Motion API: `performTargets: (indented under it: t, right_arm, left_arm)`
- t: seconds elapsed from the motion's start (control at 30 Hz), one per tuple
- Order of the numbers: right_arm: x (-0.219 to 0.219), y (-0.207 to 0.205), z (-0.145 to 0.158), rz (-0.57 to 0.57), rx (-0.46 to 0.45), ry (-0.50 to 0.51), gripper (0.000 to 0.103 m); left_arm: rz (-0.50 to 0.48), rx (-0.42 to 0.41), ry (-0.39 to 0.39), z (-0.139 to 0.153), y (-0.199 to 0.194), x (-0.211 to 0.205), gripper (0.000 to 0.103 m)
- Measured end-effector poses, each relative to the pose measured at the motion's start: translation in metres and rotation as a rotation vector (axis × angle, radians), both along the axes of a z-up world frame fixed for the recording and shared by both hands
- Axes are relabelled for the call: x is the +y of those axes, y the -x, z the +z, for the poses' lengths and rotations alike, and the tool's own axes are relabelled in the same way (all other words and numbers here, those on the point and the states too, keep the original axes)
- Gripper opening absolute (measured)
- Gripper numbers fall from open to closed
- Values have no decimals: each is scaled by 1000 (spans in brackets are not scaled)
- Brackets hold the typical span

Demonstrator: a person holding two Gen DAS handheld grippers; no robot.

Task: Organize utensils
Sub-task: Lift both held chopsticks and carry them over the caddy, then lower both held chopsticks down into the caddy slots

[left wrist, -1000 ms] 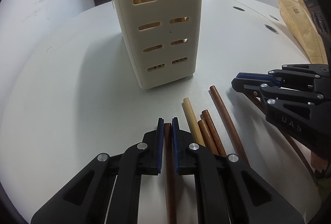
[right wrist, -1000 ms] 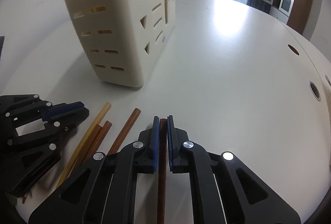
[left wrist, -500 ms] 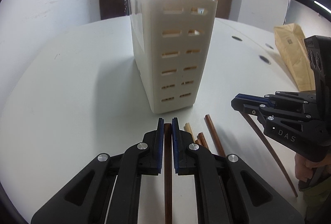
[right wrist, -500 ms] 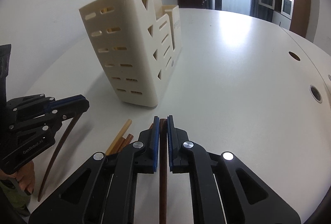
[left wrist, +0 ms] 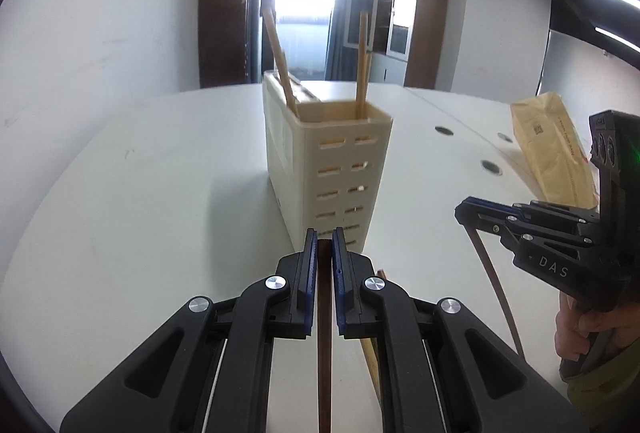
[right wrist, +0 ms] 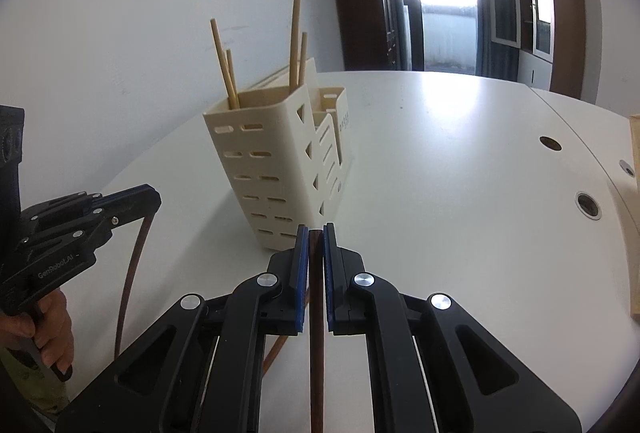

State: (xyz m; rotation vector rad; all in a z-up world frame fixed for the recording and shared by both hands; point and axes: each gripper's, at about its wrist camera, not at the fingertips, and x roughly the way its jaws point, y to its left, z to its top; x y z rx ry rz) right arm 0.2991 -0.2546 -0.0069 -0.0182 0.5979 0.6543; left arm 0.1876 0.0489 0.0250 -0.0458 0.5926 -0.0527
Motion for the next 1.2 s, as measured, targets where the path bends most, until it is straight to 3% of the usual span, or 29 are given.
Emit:
performTargets:
  t: [0.27, 0.87, 1.2]
  right_arm:
    - [-14, 15, 30, 13, -74, -40, 8]
    - [-27, 55, 70, 47, -212, -115, 8]
    - [-30, 58, 98, 57, -283, -154, 8]
  left_arm:
    - [15, -95, 1, 32, 26, -6, 7]
    - [10, -243, 15, 75, 68, -7, 7]
    - [-27, -340, -12, 106, 70, -20, 7]
